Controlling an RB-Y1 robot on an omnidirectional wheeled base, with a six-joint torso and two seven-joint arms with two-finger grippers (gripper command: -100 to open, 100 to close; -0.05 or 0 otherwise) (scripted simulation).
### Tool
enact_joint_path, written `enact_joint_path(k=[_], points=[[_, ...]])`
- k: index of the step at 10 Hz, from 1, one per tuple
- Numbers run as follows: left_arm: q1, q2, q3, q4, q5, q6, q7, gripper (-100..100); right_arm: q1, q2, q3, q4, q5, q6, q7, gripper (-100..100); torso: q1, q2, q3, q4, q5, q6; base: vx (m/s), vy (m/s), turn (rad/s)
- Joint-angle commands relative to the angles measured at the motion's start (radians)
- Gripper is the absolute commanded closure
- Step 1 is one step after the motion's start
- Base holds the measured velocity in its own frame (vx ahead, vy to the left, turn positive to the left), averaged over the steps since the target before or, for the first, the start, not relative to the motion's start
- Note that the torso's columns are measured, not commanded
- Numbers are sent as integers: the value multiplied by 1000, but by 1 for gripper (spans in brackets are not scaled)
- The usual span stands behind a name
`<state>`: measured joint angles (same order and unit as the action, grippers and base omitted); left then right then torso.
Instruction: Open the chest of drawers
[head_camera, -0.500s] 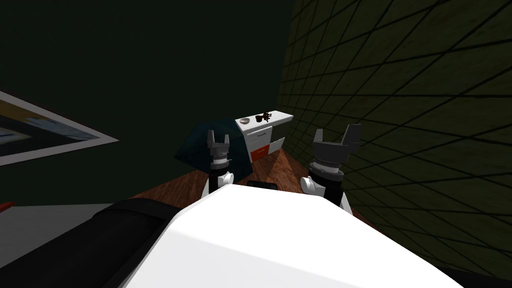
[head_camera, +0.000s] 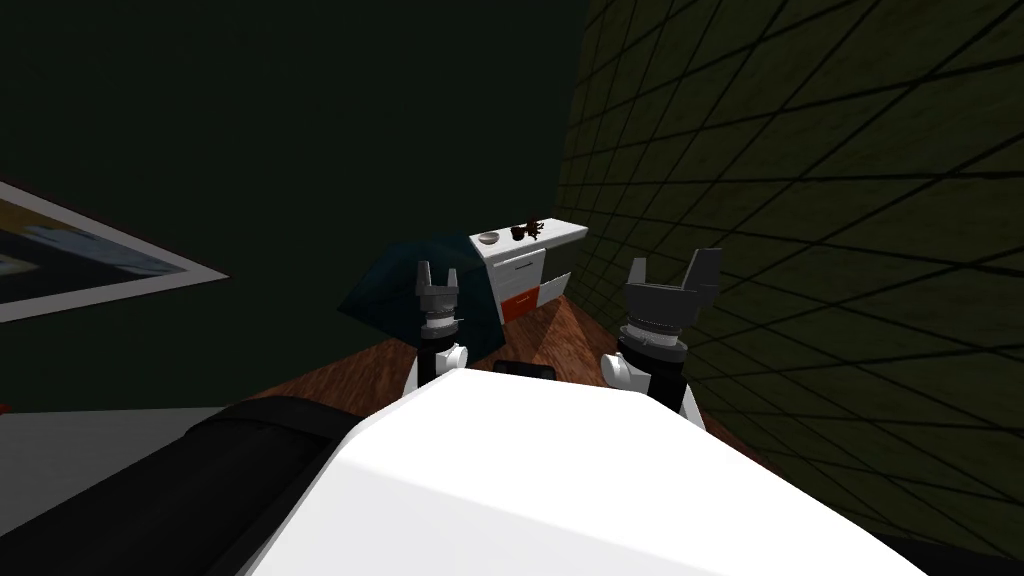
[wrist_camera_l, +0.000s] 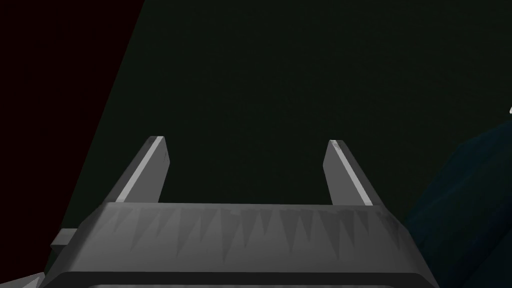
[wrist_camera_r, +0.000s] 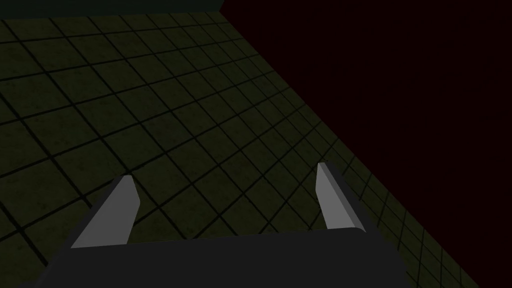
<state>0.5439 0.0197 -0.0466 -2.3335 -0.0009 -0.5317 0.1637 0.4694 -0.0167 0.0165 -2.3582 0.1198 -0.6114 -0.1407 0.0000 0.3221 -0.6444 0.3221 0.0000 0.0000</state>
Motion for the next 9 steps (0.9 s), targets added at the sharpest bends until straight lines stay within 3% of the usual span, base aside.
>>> enact_joint_path(k=[1, 4, 5, 6, 9], points=[[0, 0, 0, 0, 0, 0, 0, 0, 0, 0, 0, 0, 0, 0, 0, 0, 0, 74, -147, 74, 0, 0, 0, 0, 0], [0, 0, 0, 0, 0, 0, 0, 0, 0, 0, 0, 0, 0, 0, 0, 0, 0, 296, -590, 295, 0, 0, 0, 0, 0], [-2, 30, 2, 7, 3, 2, 1, -100, 0, 0, 0, 0, 0, 0, 0, 0, 0, 369, -738, 369, 0, 0, 25, -14, 21], [-4, 50, 4, 15, 6, 4, 2, -100, 0, 0, 0, 0, 0, 0, 0, 0, 0, 402, -807, 402, 0, 0, 51, -35, 24], [-16, 113, 19, 62, 27, 19, 7, -100, 0, 0, 0, 0, 0, 0, 0, 0, -1, 413, -833, 415, 0, 0, 107, -62, 52]])
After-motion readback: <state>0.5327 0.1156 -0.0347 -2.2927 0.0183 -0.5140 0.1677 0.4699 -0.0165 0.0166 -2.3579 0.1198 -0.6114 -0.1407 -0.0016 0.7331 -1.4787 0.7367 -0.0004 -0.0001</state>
